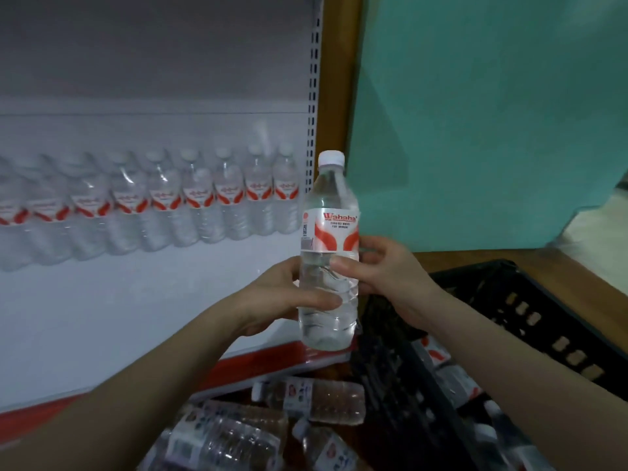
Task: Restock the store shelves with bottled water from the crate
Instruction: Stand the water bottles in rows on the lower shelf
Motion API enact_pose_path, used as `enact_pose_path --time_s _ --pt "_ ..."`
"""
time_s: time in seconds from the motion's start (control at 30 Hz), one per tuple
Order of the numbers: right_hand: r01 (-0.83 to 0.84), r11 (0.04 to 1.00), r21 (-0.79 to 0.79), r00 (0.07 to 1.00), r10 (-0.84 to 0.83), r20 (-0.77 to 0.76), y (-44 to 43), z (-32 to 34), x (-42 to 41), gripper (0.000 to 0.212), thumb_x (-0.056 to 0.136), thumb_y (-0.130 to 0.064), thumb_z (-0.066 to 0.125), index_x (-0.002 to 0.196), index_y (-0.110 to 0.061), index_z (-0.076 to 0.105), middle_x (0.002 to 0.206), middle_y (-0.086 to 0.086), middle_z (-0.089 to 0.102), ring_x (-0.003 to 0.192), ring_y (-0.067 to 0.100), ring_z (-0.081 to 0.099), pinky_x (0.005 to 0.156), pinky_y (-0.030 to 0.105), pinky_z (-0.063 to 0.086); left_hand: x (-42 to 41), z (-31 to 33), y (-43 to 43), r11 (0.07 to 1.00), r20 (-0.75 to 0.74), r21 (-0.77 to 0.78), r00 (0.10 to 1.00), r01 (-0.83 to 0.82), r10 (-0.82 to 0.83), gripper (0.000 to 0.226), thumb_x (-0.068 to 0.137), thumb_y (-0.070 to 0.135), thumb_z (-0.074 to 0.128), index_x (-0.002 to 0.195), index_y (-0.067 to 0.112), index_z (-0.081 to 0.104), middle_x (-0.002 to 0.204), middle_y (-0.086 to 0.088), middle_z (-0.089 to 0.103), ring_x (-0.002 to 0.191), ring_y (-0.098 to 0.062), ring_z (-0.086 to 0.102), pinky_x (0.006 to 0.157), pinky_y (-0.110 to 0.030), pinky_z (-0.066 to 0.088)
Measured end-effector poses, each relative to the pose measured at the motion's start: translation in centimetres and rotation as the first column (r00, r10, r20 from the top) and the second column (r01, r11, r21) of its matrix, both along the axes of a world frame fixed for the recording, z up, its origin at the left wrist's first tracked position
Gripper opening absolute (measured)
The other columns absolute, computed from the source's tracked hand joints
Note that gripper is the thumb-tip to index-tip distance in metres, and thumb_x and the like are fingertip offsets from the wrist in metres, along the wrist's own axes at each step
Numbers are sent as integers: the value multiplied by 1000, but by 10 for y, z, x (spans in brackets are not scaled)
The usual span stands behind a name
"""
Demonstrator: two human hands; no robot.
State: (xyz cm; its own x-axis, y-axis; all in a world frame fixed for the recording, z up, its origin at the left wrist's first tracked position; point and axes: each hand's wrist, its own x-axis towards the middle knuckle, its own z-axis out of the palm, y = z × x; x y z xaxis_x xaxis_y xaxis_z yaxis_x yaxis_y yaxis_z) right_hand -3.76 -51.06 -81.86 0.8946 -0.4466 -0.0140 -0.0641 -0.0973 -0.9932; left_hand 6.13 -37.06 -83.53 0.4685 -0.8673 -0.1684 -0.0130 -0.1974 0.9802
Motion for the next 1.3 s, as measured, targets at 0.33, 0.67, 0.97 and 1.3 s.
enact_pose_path --time_s 0.33,0.67,0.97,1.3 --pt "-130 989 -73 985 120 -124 31 -21 42 35 75 -29 74 105 -20 59 99 -2 68 94 10 65 80 27 55 26 -37 41 973 -105 -51 970 -225 219 53 72 -3 72 119 16 55 106 -3 64 91 -15 65 72 -26 55" --pt "-101 951 291 994 108 -9 29 -44 75 58 70 -23 78 122 -8 57 112 13 68 98 27 67 81 38 55 37 -51 48 903 30 -192 917 -385 397 38 74 20 77 110 22 62 100 -1 67 90 -14 65 77 -22 52" --pt "-252 956 152 950 275 -148 26 -35 94 59 73 -40 74 123 -13 56 118 7 66 106 24 64 91 37 50 37 -49 36 837 223 -201 809 -508 544 44 59 32 84 92 22 57 82 12 65 75 -4 63 65 -15 49" --pt "-216 973 -78 947 190 -259 5 -49 132 56 68 -7 79 119 -12 55 114 6 65 106 24 62 93 42 51 82 -77 27 923 253 -132 888 -361 383 54 80 24 70 129 21 48 121 5 59 105 -8 58 90 -25 49"
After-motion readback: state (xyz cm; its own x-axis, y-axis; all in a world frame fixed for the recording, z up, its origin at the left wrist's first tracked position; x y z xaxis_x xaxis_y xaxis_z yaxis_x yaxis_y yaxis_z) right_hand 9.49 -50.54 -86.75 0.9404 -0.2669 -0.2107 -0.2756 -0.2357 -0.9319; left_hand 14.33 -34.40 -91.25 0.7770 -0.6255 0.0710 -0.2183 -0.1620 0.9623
